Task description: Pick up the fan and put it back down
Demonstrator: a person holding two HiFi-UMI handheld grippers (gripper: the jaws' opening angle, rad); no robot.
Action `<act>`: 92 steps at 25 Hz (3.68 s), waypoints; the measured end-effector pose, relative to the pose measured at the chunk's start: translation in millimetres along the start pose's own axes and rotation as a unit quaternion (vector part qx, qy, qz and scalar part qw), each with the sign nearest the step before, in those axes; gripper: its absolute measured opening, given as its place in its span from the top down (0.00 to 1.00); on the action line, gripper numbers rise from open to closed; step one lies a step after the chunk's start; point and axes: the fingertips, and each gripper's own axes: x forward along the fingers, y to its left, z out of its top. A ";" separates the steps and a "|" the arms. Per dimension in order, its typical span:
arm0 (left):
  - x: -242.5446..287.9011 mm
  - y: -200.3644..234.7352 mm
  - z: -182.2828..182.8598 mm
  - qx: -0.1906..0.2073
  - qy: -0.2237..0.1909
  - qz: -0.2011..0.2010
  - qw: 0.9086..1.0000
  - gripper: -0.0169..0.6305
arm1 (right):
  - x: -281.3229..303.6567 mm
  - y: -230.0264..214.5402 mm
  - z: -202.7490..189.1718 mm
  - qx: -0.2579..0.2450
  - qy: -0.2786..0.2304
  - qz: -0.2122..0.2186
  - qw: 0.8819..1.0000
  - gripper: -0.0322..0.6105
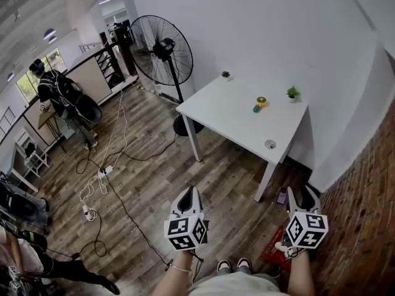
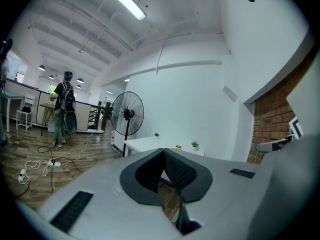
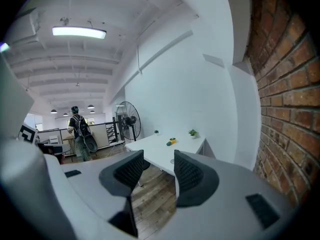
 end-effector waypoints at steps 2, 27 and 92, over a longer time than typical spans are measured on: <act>0.6 6.7 1.7 0.001 -0.001 0.001 1.000 0.95 | 3.3 5.4 -1.6 0.001 0.002 0.001 1.000 0.65; 53.2 67.6 -1.2 -0.007 0.014 0.015 1.000 0.95 | 71.4 26.4 -3.9 -0.005 0.016 -0.015 1.000 0.66; 714.8 87.7 91.3 0.046 0.102 -0.238 0.965 0.95 | 495.5 -56.1 103.2 0.117 0.001 -0.310 0.943 0.67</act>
